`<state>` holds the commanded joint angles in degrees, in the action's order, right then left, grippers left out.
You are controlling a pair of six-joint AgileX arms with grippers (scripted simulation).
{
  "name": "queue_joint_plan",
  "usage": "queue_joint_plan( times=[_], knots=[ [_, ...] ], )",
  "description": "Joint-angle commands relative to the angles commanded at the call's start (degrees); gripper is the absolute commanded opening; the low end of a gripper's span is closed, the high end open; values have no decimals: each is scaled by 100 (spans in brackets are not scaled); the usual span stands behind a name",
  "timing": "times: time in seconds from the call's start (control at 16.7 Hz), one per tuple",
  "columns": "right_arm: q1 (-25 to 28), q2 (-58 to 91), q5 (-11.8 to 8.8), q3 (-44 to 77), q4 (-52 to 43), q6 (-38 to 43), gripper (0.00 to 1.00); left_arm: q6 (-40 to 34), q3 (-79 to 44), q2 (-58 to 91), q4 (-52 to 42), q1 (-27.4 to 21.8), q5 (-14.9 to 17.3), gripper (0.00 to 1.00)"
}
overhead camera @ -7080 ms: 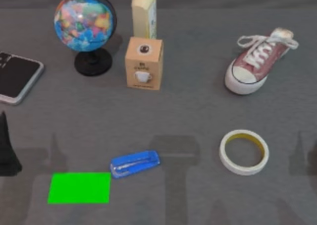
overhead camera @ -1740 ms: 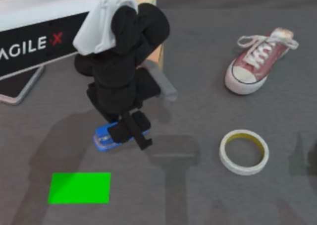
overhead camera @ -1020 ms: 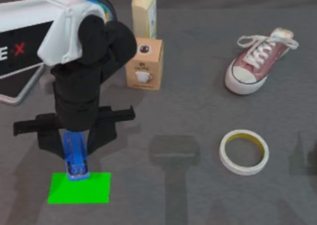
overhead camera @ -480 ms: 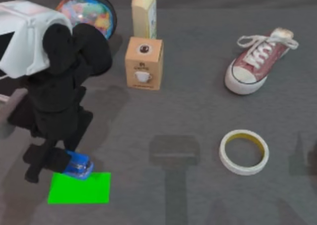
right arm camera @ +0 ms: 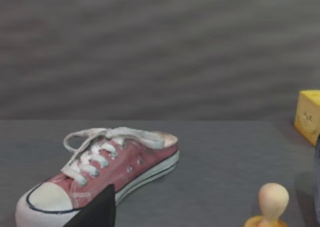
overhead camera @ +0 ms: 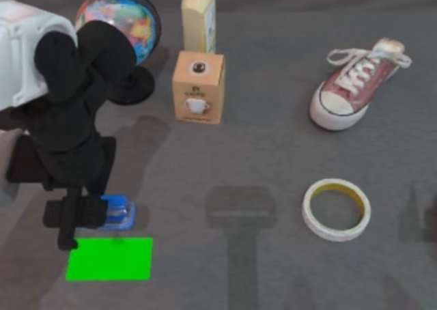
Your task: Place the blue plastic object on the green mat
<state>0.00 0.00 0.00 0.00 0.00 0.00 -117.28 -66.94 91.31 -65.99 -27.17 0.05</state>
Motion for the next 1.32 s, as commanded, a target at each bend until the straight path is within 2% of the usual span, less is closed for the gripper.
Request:
queue_joint_plan(
  times=[0.3,0.84,1.2,1.32],
  knots=[
    [0,0,0,0,0,0,100,26,45,46,79,-27,-8,0],
    [0,0,0,0,0,0,100,63,1387,733,2140,45,-4,0],
    [0,0,0,0,0,0,100,63,1558,822,2379,50,1,0],
    [0,0,0,0,0,0,100,63,1558,822,2379,50,1,15]
  ],
)
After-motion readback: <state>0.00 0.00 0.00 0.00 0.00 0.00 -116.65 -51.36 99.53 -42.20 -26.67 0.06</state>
